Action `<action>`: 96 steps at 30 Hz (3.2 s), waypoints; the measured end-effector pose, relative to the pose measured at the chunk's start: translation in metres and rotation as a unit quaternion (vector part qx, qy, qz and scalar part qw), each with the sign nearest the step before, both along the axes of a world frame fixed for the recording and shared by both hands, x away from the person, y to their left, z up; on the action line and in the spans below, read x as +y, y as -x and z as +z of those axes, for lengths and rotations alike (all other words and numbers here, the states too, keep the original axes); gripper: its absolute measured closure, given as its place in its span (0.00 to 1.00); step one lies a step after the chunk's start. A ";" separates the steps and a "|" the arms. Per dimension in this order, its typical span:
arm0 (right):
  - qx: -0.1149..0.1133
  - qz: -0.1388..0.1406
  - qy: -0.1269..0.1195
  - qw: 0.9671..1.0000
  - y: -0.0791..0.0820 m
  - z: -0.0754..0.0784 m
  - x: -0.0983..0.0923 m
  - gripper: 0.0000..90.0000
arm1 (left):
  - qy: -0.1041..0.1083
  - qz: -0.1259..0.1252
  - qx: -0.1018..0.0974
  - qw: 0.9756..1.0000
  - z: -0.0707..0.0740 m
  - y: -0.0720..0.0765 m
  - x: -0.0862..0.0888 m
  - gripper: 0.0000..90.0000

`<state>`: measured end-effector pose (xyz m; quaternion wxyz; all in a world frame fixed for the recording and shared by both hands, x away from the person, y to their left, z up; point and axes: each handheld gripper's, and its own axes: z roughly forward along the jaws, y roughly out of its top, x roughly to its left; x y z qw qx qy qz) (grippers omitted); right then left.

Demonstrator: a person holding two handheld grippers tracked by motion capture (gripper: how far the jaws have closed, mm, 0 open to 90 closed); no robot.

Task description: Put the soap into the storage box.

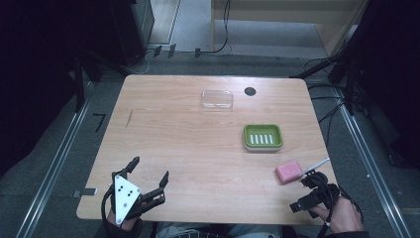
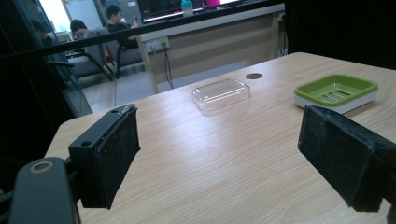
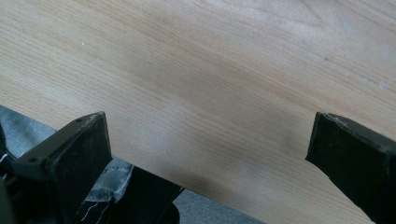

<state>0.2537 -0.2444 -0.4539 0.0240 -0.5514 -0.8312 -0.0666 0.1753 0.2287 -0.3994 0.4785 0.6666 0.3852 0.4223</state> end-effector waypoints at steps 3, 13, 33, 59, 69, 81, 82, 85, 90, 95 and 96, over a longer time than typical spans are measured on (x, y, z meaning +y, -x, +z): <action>-0.001 0.002 0.001 1.000 -0.001 0.000 0.001 0.00 | -0.001 0.005 0.000 1.000 0.000 0.001 0.001 0.14; -0.001 0.000 0.003 1.000 -0.003 0.000 0.002 0.00 | -0.010 0.003 -0.001 1.000 0.000 0.002 -0.001 0.14; -0.023 -0.001 -0.001 1.000 -0.004 0.003 0.003 0.00 | -0.011 0.003 0.002 1.000 0.000 0.001 -0.002 0.14; -0.040 -0.023 -0.008 0.999 -0.030 0.015 -0.005 0.00 | -0.013 0.000 0.004 1.000 0.000 0.000 -0.002 0.14; -0.045 -0.023 -0.014 0.999 -0.036 0.018 -0.007 0.00 | -0.019 -0.005 0.006 1.000 0.000 -0.001 -0.004 0.14; -0.046 -0.030 -0.022 0.998 -0.053 0.022 -0.007 0.00 | -0.017 -0.006 0.007 1.000 0.000 -0.002 -0.004 0.14; -0.046 -0.030 -0.023 0.998 -0.054 0.021 -0.007 0.00 | -0.019 -0.006 0.007 1.000 0.000 -0.002 -0.004 0.14; -0.045 -0.029 -0.026 0.998 -0.056 0.021 -0.006 0.00 | -0.019 -0.006 0.007 1.000 0.000 -0.002 -0.005 0.14; -0.037 -0.026 -0.029 0.999 -0.064 0.018 0.001 0.00 | -0.020 -0.007 0.007 1.000 0.000 -0.002 -0.005 0.14; -0.031 -0.023 -0.029 0.999 -0.070 0.013 0.004 0.00 | -0.020 -0.007 0.007 1.000 0.000 -0.002 -0.005 0.14; -0.032 -0.022 -0.031 0.999 -0.071 0.012 0.004 0.00 | -0.020 -0.007 0.007 1.000 0.000 -0.002 -0.005 0.14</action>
